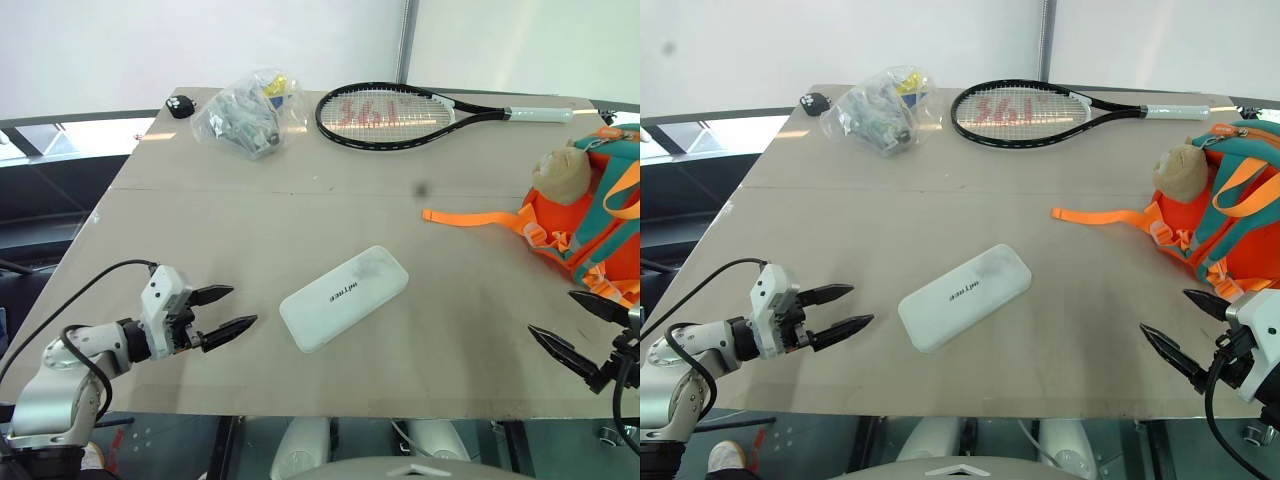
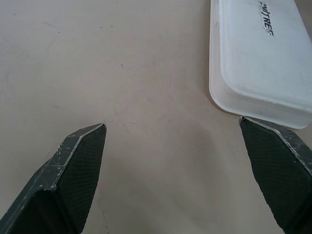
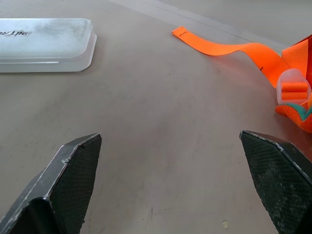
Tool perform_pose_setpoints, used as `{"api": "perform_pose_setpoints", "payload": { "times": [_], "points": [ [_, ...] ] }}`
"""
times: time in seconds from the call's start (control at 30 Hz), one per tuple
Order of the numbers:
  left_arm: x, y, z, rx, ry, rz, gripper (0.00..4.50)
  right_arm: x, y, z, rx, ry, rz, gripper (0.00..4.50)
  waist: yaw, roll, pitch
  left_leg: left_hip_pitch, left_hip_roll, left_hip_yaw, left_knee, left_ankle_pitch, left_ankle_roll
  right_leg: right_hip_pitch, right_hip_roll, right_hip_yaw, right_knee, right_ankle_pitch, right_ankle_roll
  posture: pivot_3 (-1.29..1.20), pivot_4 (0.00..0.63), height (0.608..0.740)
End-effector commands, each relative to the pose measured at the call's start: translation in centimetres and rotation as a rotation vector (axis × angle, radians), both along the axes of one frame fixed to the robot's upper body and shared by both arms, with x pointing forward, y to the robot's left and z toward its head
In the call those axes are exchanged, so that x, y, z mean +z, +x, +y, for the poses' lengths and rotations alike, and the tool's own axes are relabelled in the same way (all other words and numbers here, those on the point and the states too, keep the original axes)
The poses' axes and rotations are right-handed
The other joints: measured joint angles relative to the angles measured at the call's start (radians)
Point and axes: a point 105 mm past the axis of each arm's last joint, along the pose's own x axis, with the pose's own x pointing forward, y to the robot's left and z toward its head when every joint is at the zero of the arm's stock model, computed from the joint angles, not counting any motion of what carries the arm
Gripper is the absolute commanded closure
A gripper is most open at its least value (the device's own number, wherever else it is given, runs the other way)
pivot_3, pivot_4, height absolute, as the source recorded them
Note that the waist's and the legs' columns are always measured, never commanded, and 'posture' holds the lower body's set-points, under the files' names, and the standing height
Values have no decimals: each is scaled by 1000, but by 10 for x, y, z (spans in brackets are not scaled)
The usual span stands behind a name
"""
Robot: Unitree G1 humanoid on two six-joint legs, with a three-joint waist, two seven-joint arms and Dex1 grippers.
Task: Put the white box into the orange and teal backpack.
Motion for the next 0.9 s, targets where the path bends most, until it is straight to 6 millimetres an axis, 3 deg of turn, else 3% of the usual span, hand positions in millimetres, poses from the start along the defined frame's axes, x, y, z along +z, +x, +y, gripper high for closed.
{"api": "perform_pose_setpoints", "payload": {
  "times": [0.03, 0.1, 0.17, 0.3, 0.47, 0.6, 0.77, 0.8, 0.9],
  "points": [
    [26, 19, -2, 84, -73, -107, 31, 9, 6, -1, -39, -36, -64, 0, 1, 0, 0, 0, 0, 0, 0, 0, 0, 0, 0, 0, 0, 0, 0, 0, 150, 740],
    [46, 38, -8, 202, -204, -150, 31, 11, 15, 4, -76, -33, -89, 0, 9, 0, 0, 0, 0, 0, 0, 0, 0, 0, 0, 0, 0, 0, 0, 0, 150, 740],
    [54, 42, -13, 239, -259, -153, 31, 13, 19, 10, -76, -25, -97, 0, 14, -1, 0, -1, 0, -2, 5, 0, 0, 1, 0, -2, 2, 1, -1, 0, 150, 740],
    [57, 35, -22, 204, -247, -154, 31, 19, 29, 23, -58, -8, -108, 0, 5, -1, 0, -1, 0, -1, 7, 0, 0, 0, 0, 0, 4, 1, -1, 0, 150, 740],
    [55, 24, -18, 173, -215, -161, 31, 24, 45, 52, 45, 11, -122, 0, -8, -1, 0, -1, 1, -1, 6, 0, -1, 0, 2, 0, 4, 1, -1, 0, 150, 740],
    [43, 9, -16, 149, -171, -134, 0, 17, 64, 73, 126, 9, -96, 1772, -8, -2, 0, -1, 1, -1, 6, 0, -1, 0, 1, 0, 4, 0, -2, 0, 150, 740],
    [39, 1, -12, 175, -176, -104, 0, 11, 85, 85, 172, -38, -74, 4141, 1, -2, 0, -2, 0, -1, 6, 0, -1, 0, 1, -1, 3, -1, -5, 0, 150, 740],
    [37, -1, -11, 183, -177, -95, 0, 9, 90, 88, 185, -50, -70, 4444, 0, -2, 0, -2, 0, -1, 6, 0, -1, 0, 1, -1, 3, -1, -5, 0, 150, 740],
    [30, -7, -11, 214, -190, -63, 0, 5, 108, 97, 206, -91, -76, 4444, -6, -2, 0, -2, 0, -1, 6, 0, -1, -1, 1, -1, 3, -1, -5, 0, 150, 740]
  ]
}}
